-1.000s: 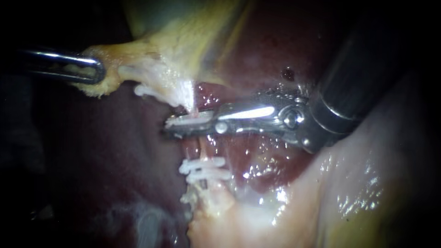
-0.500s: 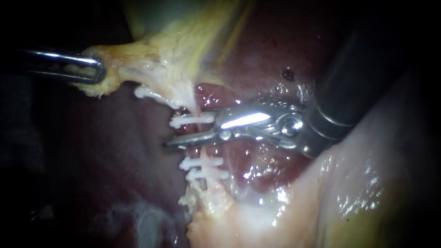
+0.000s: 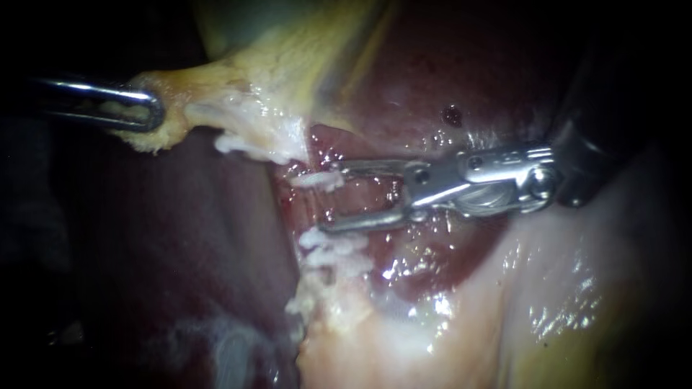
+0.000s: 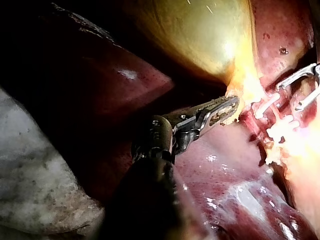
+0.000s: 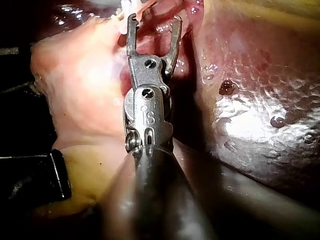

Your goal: Going back third clip right tube

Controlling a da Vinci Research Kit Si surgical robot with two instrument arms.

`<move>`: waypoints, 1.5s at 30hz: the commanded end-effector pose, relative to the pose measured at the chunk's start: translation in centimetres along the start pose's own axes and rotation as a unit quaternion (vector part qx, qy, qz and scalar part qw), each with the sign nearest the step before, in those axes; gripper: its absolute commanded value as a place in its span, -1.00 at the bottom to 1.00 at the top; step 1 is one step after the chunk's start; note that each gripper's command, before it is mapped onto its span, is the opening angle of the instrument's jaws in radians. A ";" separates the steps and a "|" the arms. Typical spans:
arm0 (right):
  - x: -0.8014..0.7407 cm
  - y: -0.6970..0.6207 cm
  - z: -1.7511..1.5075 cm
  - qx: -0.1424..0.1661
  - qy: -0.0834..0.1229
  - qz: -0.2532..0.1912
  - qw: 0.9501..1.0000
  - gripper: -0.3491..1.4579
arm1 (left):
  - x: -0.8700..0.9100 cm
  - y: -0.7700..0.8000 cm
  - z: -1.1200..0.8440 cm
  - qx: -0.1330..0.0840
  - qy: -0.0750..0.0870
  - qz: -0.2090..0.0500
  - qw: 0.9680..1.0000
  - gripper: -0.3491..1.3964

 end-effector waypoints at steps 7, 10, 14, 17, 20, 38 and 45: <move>0.14 -0.08 -0.35 0.001 -0.001 -0.013 1.000 -0.06 | 0.00 0.00 0.00 0.000 0.000 0.000 1.000 -1.00; 0.15 -0.11 -0.46 0.004 -0.001 -0.012 1.000 -0.06 | 0.00 0.00 0.00 0.000 0.000 0.000 1.000 -1.00; 0.14 -0.14 -0.54 0.005 -0.001 -0.015 1.000 -0.06 | 0.00 0.00 0.00 0.000 0.000 0.000 1.000 -1.00; 0.14 -0.15 -0.56 0.005 -0.001 -0.015 1.000 -0.06 | 0.00 0.00 0.00 0.000 0.000 0.000 1.000 -1.00; 0.14 -0.18 -0.57 0.006 -0.001 -0.016 1.000 -0.06 | 0.00 0.00 0.01 0.000 0.000 0.000 1.000 -1.00; 0.15 -0.26 -0.60 0.007 -0.001 -0.026 1.000 -0.06 | -0.13 -0.32 0.59 -0.003 -0.003 0.010 1.000 -1.00; 0.15 -0.27 -0.60 0.009 -0.001 -0.026 1.000 -0.06 | -0.23 -0.47 0.96 -0.009 -0.008 0.025 1.000 -1.00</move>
